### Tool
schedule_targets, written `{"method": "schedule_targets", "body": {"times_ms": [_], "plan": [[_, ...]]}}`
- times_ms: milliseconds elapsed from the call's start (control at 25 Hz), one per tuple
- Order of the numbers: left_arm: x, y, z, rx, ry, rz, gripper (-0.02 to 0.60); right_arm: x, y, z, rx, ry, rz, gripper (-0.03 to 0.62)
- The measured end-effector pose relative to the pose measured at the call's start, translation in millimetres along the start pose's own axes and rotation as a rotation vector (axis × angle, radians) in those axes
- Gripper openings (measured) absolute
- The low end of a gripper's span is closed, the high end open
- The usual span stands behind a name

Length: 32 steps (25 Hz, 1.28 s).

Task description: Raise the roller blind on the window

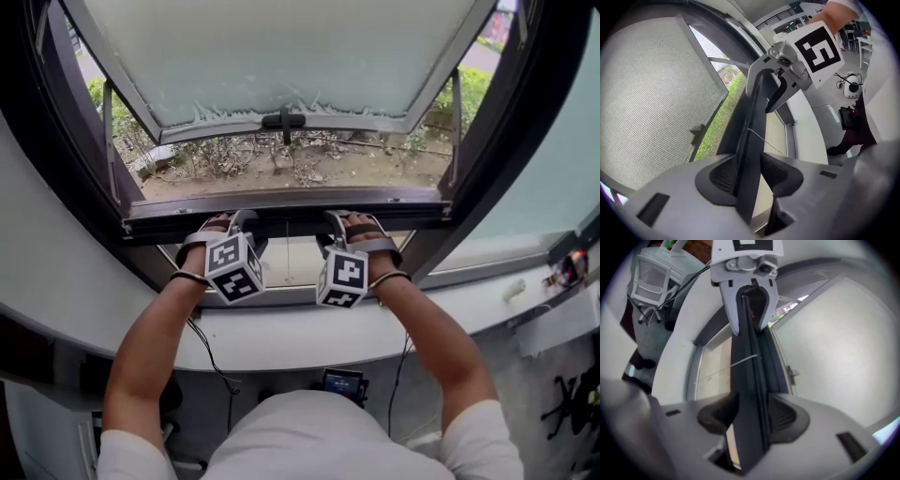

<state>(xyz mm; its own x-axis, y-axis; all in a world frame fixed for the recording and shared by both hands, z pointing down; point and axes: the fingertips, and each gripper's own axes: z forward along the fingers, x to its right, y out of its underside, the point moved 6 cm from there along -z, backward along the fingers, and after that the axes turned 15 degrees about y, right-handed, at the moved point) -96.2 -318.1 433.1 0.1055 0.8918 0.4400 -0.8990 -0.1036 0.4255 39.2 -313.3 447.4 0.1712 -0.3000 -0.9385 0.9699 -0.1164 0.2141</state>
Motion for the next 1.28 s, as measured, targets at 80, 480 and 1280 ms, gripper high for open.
{"method": "schedule_targets", "body": {"times_ms": [80,480,1280], "plan": [[-1,-1,-2,0.002,-0.008,0.004,0.156,3,-1,-1,0.004,0.007,0.011,0.194],[-7,-8,-18,0.043,-0.043,0.003,0.156,17,-4,-8,0.04,0.08,0.001,0.193],[-43,-35,-81,0.195,-0.178,-0.039,0.153,88,-20,-25,0.07,0.217,-0.04,0.193]]}}
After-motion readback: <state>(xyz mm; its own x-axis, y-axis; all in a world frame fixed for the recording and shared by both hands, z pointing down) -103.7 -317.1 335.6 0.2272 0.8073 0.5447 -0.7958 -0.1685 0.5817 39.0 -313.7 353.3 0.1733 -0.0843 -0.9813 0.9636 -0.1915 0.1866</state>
